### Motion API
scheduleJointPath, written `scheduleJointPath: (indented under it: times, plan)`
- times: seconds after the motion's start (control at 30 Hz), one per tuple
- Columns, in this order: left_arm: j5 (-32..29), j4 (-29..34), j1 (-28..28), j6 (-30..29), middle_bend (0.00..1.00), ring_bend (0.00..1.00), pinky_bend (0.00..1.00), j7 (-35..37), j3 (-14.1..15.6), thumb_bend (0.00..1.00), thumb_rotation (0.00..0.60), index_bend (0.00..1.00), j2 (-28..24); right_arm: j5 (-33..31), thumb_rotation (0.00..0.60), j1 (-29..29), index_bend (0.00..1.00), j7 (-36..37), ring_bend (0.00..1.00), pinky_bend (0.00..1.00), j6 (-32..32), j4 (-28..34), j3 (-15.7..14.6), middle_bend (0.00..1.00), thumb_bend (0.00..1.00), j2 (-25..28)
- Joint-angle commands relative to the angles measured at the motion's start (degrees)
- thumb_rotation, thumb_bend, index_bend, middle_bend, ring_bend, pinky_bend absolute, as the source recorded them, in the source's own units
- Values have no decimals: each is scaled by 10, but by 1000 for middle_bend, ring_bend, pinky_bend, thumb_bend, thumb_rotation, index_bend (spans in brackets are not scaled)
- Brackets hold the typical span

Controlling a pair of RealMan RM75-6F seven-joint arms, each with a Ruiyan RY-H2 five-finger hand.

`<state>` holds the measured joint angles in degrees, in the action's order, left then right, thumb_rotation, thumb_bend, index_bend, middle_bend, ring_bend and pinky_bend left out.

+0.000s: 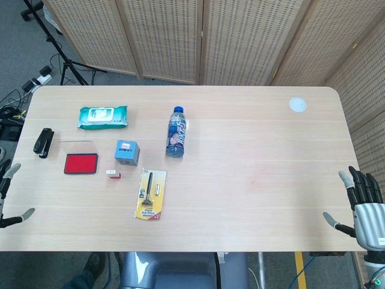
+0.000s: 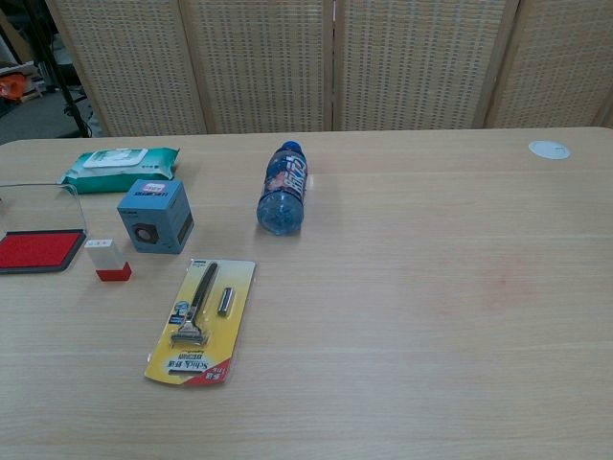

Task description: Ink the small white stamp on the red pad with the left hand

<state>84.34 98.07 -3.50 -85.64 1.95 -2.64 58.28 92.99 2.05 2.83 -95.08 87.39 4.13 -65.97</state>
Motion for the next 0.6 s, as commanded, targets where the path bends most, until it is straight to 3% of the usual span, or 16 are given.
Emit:
scheduleJointPath:
  times: [0.03, 0.6]
  plan:
    - [0, 0, 0, 1, 0, 0, 0, -1, 1, 0, 600, 0, 1, 1, 600, -1, 0, 0, 0, 0, -2, 0, 0, 0, 0, 0]
    - [-2, -14, -5, 2, 0, 0, 0, -18, -3, 2, 600, 0, 14, -12, 600, 5, 0, -16, 0, 0, 43, 30, -13, 0, 0, 26]
